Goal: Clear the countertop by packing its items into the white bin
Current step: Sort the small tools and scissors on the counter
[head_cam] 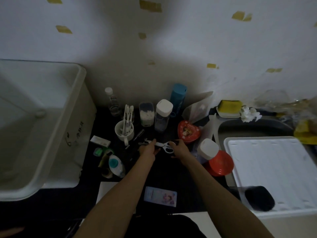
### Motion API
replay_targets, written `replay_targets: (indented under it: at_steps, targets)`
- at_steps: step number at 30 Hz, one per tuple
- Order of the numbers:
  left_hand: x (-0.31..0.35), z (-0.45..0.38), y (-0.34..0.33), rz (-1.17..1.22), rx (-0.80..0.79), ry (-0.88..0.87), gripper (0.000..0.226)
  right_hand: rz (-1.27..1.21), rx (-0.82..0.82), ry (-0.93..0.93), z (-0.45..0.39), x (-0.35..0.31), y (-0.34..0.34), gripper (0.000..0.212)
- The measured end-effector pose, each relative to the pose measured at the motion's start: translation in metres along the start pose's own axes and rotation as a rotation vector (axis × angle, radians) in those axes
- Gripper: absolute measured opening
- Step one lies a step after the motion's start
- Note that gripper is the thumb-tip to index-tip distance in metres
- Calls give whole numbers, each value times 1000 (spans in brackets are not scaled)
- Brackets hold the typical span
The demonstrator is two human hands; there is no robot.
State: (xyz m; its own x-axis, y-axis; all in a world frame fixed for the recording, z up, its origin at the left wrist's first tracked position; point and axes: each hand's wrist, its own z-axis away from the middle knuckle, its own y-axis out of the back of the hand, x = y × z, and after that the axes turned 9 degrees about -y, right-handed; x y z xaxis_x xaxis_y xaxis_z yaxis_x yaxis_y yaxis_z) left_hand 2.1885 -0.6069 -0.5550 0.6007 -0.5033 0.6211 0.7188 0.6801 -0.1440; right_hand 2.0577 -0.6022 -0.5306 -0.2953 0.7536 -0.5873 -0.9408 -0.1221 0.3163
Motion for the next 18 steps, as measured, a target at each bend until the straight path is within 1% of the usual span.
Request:
replay_targets:
  at_steps: [4, 6, 9, 10, 12, 14, 15, 16, 18]
  targets:
    - [-4, -15, 6, -32, -17, 54, 65, 42, 58, -87, -18, 0, -8, 49]
    - [-5, -19, 9, -72, -31, 67, 63, 68, 92, -121, -23, 1, -12, 55]
    - [-5, -22, 12, -136, -55, 52, 55, 128, 145, -85, -30, 4, -17, 56]
    - [-5, -24, 13, -191, -58, 33, 56, 143, 164, -66, -31, 4, -18, 55]
    - [-3, -27, 16, -311, -76, -7, 67, 177, 205, -53, -33, 4, -20, 54]
    - [-6, -40, 23, -425, -104, -46, 80, 230, 246, -61, -34, 5, -21, 58]
    - [-4, -40, 26, -505, -115, -83, 82, 259, 267, -55, -35, 6, -22, 61]
    - [-1, -39, 30, -607, -125, -132, 81, 293, 290, -46, -35, 7, -23, 63]
    - [9, -31, 38, -868, -170, -263, 72, 365, 344, -31, -34, 8, -23, 65]
